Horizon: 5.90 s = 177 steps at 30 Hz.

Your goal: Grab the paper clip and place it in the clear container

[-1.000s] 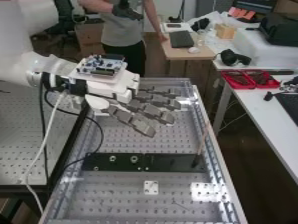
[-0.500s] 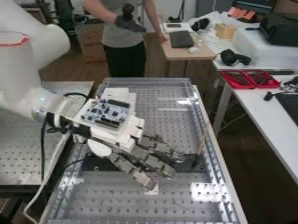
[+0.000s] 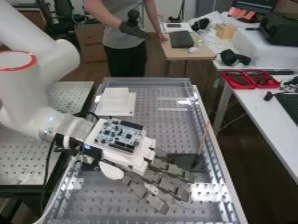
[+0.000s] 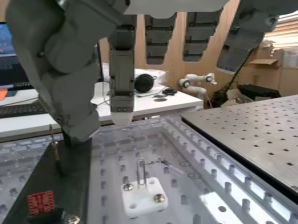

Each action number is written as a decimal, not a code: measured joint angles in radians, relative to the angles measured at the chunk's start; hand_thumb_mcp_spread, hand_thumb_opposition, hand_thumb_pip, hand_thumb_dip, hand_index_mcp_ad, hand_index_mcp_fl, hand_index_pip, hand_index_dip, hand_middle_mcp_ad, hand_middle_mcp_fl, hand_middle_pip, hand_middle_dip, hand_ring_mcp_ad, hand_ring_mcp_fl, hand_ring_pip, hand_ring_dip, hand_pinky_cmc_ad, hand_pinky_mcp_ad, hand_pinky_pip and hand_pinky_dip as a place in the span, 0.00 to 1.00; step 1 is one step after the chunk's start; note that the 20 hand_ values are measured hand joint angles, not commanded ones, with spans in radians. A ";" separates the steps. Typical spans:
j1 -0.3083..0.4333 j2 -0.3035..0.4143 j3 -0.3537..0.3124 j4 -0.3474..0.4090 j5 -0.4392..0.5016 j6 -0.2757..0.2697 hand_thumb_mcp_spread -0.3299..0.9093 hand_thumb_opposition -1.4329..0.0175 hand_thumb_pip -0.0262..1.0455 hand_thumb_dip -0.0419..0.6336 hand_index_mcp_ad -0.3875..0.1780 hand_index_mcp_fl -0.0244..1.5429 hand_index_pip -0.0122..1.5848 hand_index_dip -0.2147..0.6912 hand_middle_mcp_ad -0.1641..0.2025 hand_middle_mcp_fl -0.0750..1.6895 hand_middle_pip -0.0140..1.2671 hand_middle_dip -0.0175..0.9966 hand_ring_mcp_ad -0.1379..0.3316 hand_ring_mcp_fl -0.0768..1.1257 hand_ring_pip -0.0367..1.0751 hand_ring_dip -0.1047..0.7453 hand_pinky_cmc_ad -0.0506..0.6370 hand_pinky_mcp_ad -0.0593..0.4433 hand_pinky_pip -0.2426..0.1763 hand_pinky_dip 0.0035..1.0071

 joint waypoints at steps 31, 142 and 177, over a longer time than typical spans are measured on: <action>-0.049 -0.086 0.083 -0.021 -0.145 -0.218 0.55 0.44 0.67 0.40 0.36 0.22 0.86 0.21 0.45 0.08 0.11 0.16 0.56 0.06 0.11 0.23 0.50 0.61 0.40 0.28; -0.086 -0.141 0.125 -0.014 -0.249 -0.273 0.59 0.42 0.72 0.46 0.27 0.29 0.89 0.17 0.43 0.11 0.11 0.18 0.49 0.06 0.11 0.23 0.50 0.61 0.54 0.18; -0.097 -0.142 0.120 -0.005 -0.263 -0.264 0.59 0.42 0.73 0.46 0.27 0.27 0.89 0.17 0.43 0.11 0.11 0.18 0.49 0.06 0.11 0.23 0.50 0.61 0.53 0.19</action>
